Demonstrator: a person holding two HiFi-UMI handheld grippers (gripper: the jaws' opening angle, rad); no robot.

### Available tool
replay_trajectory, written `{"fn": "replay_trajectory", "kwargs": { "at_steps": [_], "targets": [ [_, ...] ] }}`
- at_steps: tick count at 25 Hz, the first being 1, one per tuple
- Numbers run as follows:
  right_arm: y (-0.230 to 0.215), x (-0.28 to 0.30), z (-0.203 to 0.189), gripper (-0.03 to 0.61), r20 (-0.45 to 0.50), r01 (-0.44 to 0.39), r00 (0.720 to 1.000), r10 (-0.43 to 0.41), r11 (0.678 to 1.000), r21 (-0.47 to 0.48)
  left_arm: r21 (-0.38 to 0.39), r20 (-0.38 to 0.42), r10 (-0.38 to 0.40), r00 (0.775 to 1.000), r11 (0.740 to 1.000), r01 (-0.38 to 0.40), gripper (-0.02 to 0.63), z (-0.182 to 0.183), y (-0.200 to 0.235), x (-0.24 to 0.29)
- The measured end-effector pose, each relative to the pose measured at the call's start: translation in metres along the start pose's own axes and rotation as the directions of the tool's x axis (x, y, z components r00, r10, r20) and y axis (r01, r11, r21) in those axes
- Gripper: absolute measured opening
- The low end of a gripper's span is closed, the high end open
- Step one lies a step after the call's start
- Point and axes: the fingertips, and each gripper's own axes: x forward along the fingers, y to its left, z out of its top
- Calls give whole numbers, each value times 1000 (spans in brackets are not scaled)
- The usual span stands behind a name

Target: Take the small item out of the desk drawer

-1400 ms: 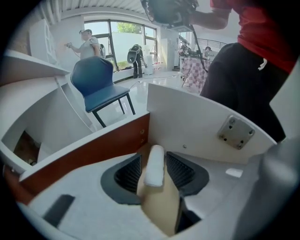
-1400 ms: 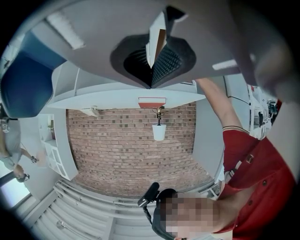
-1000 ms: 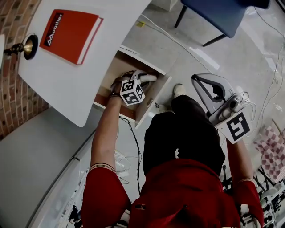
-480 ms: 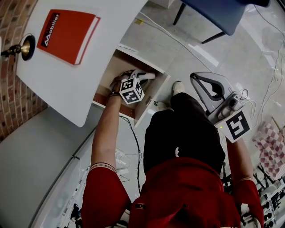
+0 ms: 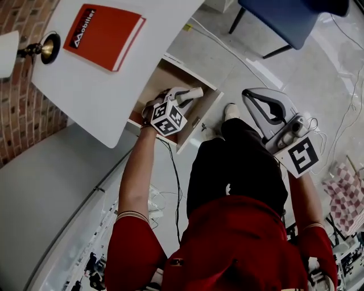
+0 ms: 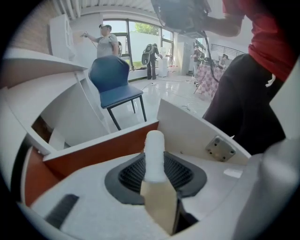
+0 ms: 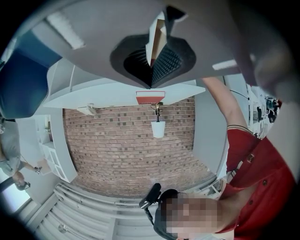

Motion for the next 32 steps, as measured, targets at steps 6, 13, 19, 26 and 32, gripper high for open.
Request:
{"fn": "replay_trajectory", "kwargs": {
  "at_steps": [6,13,19,26,32],
  "targets": [
    [14,-1,27,11,22,-9,1000,9,1000,15,-76,109,95,990,993,-87,132,32,-2,-53],
    [25,-8,63,11,45,-13,999,13,1000,5,-175,248,219,944,968,-179,132,82,-6,-121],
    [32,-15,90,11,72,-26,997,26,1000,0,-294,371,347,861,924,-245,132,131,-11,-187],
    [43,-29,118,12,111,-65,992,62,997,28,-449,464,521,716,835,-317,132,178,-28,-265],
    [53,-34,139,11,165,-108,981,102,994,29,-608,500,665,555,726,-323,132,196,-41,-328]
  ]
}}
